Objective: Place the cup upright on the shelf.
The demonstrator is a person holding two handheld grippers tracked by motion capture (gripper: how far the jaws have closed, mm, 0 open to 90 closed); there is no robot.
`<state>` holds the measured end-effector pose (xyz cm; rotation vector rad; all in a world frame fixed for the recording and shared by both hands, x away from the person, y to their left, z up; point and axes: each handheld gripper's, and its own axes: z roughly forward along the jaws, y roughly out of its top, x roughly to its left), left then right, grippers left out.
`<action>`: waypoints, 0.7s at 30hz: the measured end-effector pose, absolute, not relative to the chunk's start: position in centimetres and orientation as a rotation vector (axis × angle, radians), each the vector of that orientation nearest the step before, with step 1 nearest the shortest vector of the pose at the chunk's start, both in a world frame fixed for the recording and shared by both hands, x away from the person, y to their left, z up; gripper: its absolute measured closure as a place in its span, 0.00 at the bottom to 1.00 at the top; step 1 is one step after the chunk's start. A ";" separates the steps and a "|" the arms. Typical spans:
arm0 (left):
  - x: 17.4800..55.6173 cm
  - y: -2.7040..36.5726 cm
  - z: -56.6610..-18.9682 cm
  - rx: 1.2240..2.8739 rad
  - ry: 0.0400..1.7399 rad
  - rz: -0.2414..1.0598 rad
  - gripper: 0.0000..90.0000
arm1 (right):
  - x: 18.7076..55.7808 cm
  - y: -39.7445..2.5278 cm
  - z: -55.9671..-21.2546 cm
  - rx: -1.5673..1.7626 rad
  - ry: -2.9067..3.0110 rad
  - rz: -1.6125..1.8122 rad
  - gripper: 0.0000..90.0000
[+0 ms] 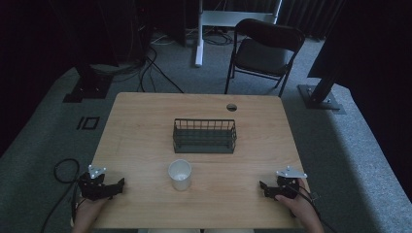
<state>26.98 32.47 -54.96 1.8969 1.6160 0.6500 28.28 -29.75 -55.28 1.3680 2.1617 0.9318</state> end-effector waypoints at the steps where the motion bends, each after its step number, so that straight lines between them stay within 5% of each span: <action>1: 27.0 32.5 -55.0 1.897 1.616 0.650 0.01 | 28.3 -29.8 -55.3 1.368 2.162 0.932 0.12; 21: 27.0 32.6 -55.0 1.886 1.631 0.657 0.01 | 27.5 -30.8 -55.3 1.366 2.163 0.934 0.12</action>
